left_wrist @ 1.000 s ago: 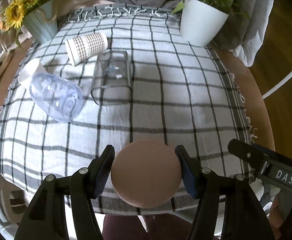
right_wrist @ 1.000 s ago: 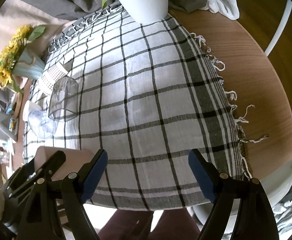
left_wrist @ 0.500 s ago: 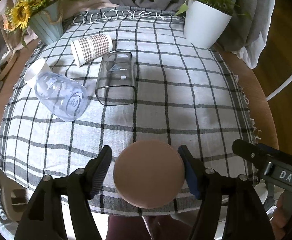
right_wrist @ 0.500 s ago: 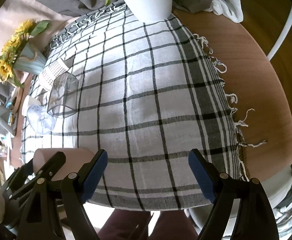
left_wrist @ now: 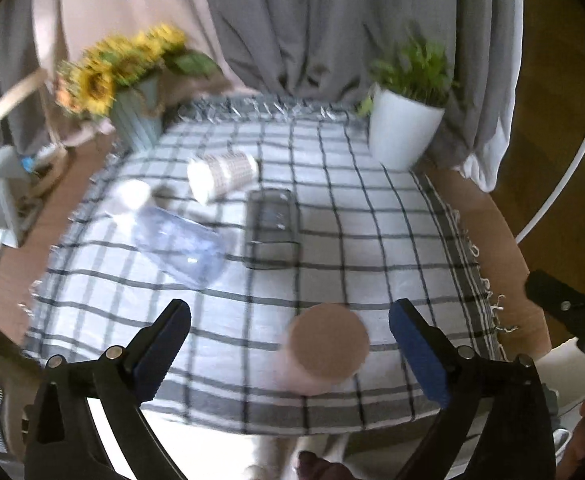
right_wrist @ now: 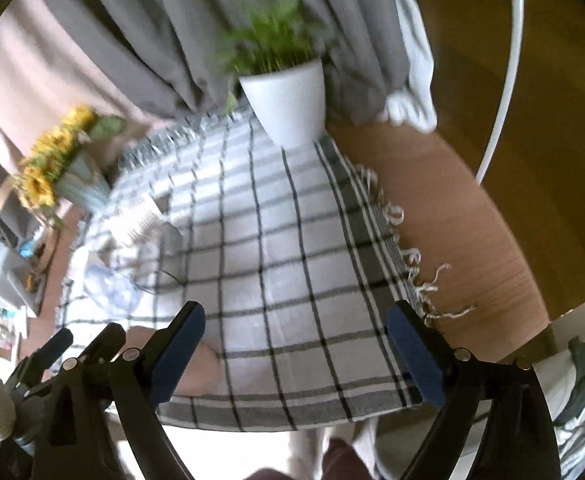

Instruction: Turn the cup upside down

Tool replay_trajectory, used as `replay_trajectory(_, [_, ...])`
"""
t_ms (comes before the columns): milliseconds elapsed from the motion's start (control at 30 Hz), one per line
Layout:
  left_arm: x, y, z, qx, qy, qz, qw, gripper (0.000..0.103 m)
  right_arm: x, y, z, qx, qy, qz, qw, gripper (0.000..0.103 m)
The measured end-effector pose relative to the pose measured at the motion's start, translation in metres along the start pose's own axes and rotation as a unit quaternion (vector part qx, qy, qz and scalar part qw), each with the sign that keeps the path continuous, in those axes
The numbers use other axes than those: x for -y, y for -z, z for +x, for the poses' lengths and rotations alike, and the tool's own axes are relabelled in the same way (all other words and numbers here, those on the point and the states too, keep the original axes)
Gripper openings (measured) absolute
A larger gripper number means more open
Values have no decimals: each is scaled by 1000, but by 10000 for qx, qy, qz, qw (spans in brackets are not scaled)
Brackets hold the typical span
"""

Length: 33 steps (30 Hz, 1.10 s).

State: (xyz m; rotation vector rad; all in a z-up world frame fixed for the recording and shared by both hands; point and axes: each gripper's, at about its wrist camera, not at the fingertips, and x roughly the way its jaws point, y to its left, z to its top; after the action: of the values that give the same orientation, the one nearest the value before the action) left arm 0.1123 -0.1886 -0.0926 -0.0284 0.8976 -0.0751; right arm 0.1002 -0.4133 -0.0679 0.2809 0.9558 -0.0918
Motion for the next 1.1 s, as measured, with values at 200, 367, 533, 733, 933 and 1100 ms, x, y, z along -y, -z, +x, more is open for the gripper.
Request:
replay_trajectory(200, [-36, 20, -57, 439, -306, 12, 9986, 102, -29, 30, -52, 592, -77, -137, 9981, 96])
replay_trajectory(367, [-64, 39, -99, 694, -331, -24, 9970, 102, -60, 65, -89, 873, -186, -255, 9957, 96])
replay_trajectory(533, [-86, 58, -134, 868, -403, 66, 9954, 103, -83, 96, -116, 1080, -209, -358, 9933, 96])
replay_trajectory(733, [-100, 78, -163, 1084, -489, 163, 9928, 103, -103, 127, -150, 1336, -36, -428, 9901, 96])
replay_trajectory(933, [-104, 89, -179, 1204, -549, 191, 9910, 103, -111, 145, -168, 1476, 160, -482, 9877, 96])
replay_trajectory(1100, [-106, 88, -185, 1207, -489, 105, 9914, 103, -113, 150, -178, 1515, 173, -518, 9869, 96])
